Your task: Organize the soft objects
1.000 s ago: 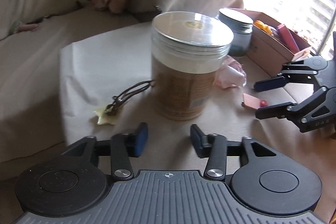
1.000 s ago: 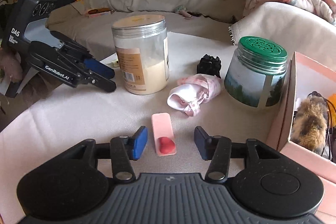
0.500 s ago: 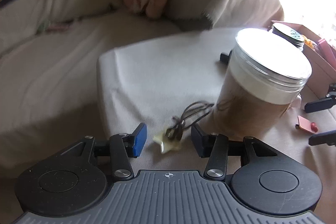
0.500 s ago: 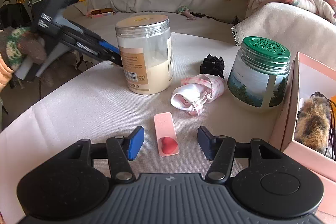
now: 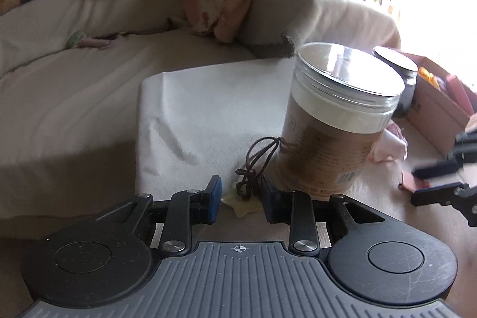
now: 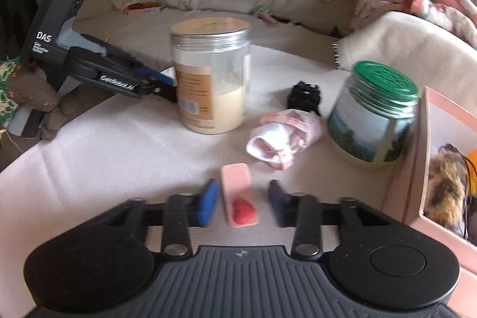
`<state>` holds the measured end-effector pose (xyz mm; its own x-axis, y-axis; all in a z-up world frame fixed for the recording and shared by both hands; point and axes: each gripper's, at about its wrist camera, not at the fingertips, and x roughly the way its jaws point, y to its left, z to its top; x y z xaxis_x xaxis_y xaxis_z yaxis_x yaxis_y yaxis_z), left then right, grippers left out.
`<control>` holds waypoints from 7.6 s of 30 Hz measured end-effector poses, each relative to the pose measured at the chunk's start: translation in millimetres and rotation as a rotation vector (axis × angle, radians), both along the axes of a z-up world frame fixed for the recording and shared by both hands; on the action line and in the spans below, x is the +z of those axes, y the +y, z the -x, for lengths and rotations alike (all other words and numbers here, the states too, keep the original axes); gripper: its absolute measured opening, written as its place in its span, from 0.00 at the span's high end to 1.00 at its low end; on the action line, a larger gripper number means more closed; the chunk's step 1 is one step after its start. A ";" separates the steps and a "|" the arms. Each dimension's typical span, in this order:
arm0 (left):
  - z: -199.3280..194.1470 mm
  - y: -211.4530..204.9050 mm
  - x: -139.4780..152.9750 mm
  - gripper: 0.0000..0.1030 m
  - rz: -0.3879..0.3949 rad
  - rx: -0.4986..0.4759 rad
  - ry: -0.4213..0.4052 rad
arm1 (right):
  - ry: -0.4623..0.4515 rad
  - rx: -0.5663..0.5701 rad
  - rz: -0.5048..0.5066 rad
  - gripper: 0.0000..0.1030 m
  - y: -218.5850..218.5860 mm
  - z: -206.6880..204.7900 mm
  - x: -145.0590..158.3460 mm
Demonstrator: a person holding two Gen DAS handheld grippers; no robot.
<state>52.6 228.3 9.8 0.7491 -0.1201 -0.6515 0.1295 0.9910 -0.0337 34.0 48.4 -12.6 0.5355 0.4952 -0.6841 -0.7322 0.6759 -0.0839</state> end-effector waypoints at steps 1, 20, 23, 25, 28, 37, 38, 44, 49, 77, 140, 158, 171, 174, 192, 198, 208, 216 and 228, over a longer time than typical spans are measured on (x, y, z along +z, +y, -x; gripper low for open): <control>0.1 1.7 1.3 0.69 0.009 0.011 0.004 | -0.001 0.011 0.018 0.81 3.3 2.1 2.1; -1.3 -72.5 229.6 0.69 0.141 -0.117 -0.383 | -0.285 -0.228 -0.268 0.81 -111.5 -31.7 195.4; -29.1 -126.7 239.5 0.69 0.240 -0.229 -0.332 | -0.323 -0.320 -0.255 0.81 -145.7 -41.1 200.3; -53.7 -163.7 230.2 0.68 0.294 -0.295 -0.262 | -0.287 -0.365 -0.235 0.80 -169.5 -47.9 189.5; -90.5 -211.7 189.1 0.67 0.348 -0.339 -0.071 | -0.197 -0.430 -0.243 0.62 -202.6 -53.0 160.2; -93.7 -203.3 125.0 0.68 0.251 -0.243 0.001 | -0.204 -0.459 -0.173 0.54 -231.5 -21.8 113.6; -83.7 -194.7 124.8 0.68 0.219 -0.217 -0.027 | -0.205 -0.452 -0.170 0.53 -227.8 -20.3 112.0; -35.4 -157.9 100.2 0.68 -0.048 -0.046 -0.165 | -0.193 -0.343 -0.197 0.51 -190.0 -6.9 98.8; 6.1 -151.7 53.8 0.67 -0.019 -0.009 -0.172 | -0.177 -0.216 -0.133 0.51 -137.1 0.9 85.5; 62.0 -70.1 -3.6 0.68 0.459 0.119 -0.203 | 0.413 -0.230 0.301 0.78 105.1 -230.8 28.3; 68.6 -92.8 7.3 0.75 0.146 0.010 0.018 | -0.148 0.000 0.268 0.58 76.0 -70.3 16.5; 77.7 -79.5 13.3 0.75 0.211 -0.043 0.063 | -0.086 0.184 0.176 0.68 17.5 20.6 27.8; 62.1 -108.5 51.5 0.75 0.256 0.016 0.013 | -0.030 0.022 0.006 0.43 -53.3 58.0 14.8; 43.9 -123.0 42.2 0.75 0.237 0.081 0.052 | -0.049 -0.044 0.004 0.43 -71.8 61.7 6.3; 12.7 -198.5 18.7 0.62 -0.048 -0.072 0.024 | -0.002 -0.112 -0.089 0.40 -96.2 58.0 -3.5; 25.9 -207.2 23.1 0.62 -0.193 -0.039 -0.017 | -0.002 -0.112 -0.088 0.40 -96.0 58.0 -3.5; 16.9 -195.7 16.0 0.59 -0.092 -0.050 0.043 | -0.002 -0.112 -0.089 0.40 -96.0 58.3 -3.4; 17.4 -196.7 6.7 0.60 -0.093 -0.079 0.029 | -0.002 -0.113 -0.088 0.39 -95.1 59.2 -3.5; 66.4 -158.9 36.9 0.64 -0.095 -0.064 -0.124 | 0.012 -0.086 -0.058 0.38 -75.5 56.6 1.3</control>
<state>-13.8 69.4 46.7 0.8173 -0.1128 -0.5651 0.1900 0.9785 0.0796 -22.6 -27.1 -11.4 0.5696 0.4868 -0.6622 -0.6717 0.7400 -0.0337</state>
